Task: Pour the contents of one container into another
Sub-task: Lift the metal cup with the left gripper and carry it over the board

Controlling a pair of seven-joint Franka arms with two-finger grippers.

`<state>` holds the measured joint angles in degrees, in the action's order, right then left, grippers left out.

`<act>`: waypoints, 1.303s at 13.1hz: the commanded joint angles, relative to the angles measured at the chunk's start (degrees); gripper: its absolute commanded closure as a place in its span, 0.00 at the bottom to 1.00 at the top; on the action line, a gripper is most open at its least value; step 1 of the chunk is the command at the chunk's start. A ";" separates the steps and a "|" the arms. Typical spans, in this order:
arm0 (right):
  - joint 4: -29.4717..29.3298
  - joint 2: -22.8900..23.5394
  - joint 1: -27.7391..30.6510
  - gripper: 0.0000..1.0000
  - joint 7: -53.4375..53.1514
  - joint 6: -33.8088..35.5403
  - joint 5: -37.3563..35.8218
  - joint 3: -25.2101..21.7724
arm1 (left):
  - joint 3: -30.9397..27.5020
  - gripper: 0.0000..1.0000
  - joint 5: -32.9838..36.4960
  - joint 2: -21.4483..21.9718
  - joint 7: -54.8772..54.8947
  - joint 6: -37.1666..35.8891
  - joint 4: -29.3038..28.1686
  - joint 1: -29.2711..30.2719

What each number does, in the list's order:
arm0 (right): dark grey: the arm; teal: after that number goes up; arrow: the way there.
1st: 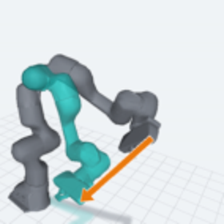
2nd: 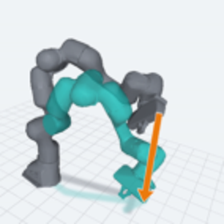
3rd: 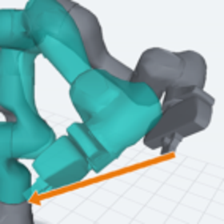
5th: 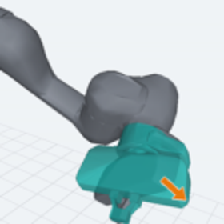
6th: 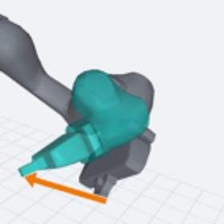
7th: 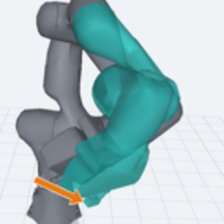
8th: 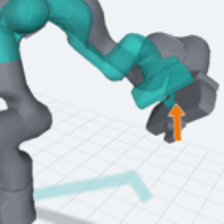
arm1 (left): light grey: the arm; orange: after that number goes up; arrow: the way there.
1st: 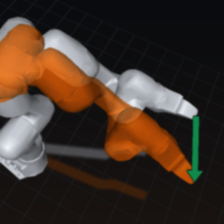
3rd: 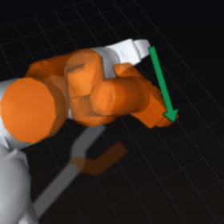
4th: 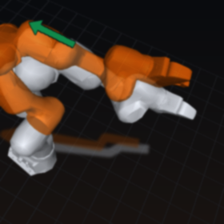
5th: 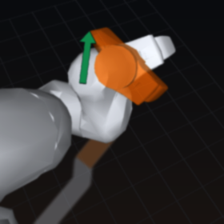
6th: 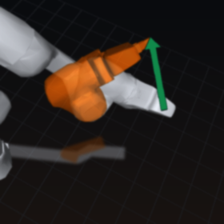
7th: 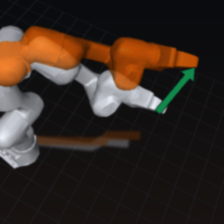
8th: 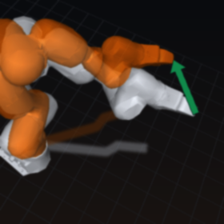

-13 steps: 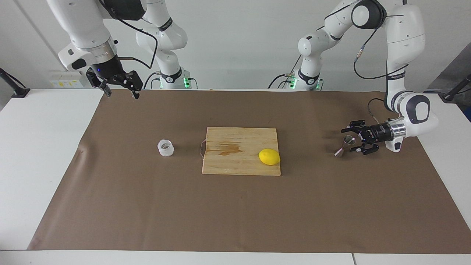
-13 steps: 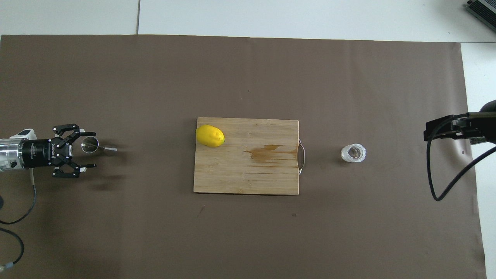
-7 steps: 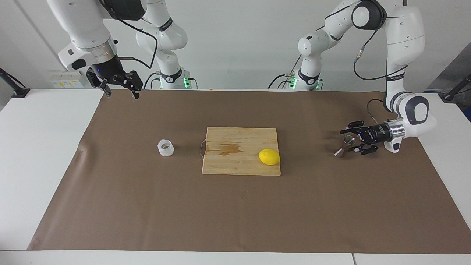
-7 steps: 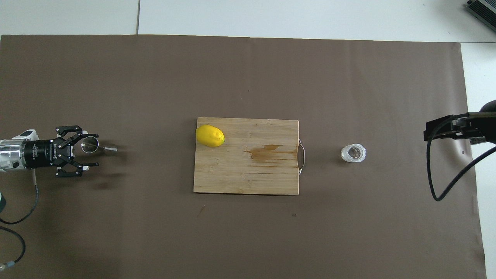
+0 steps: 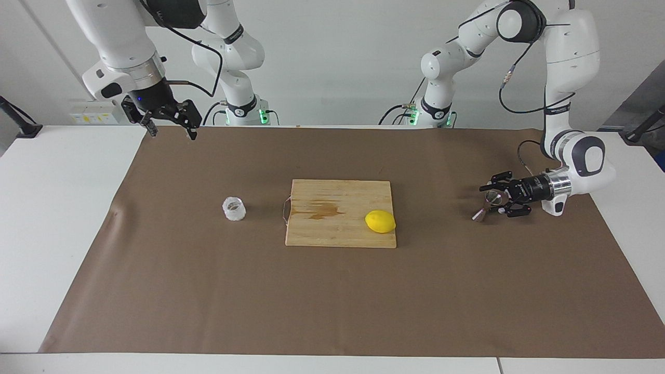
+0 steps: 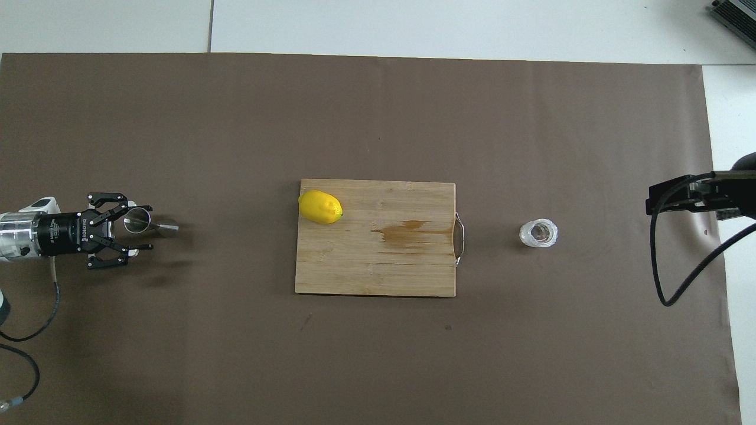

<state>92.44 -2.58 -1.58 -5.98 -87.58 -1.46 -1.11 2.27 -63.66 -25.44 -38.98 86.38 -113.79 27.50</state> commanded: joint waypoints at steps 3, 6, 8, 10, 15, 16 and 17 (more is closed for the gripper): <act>0.46 -0.50 0.88 0.00 -0.26 0.48 0.50 0.58 | -0.33 0.62 -1.37 0.13 0.92 -1.39 -0.21 -0.26; 0.55 -0.50 0.88 0.00 -0.26 0.48 0.50 0.58 | -0.25 0.84 -1.55 0.04 0.84 -1.48 -0.12 -0.17; 0.55 -0.50 0.88 0.00 -0.26 0.48 0.50 0.58 | -0.33 0.92 -2.51 0.04 0.75 -2.27 0.14 -0.08; 0.55 -0.50 0.88 0.00 -0.26 0.48 0.50 0.58 | -0.16 1.00 -4.70 0.48 0.22 -3.23 0.32 -0.17; 0.46 -0.50 0.88 0.00 -0.26 0.48 0.50 0.58 | 2.73 1.00 -8.49 3.54 0.66 -5.79 0.32 -0.61; 0.55 -0.50 0.88 0.00 -0.26 0.48 0.50 0.58 | 3.18 1.00 -8.49 3.99 0.57 -5.88 0.15 -1.65; 0.55 -0.50 0.88 0.00 -0.26 0.48 0.50 0.58 | 3.18 1.00 -8.58 4.69 0.40 -6.14 0.06 -2.97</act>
<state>92.44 -2.58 -1.58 -5.98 -87.58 -1.46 -1.11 5.83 -71.08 -22.96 -38.53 81.12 -112.73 26.92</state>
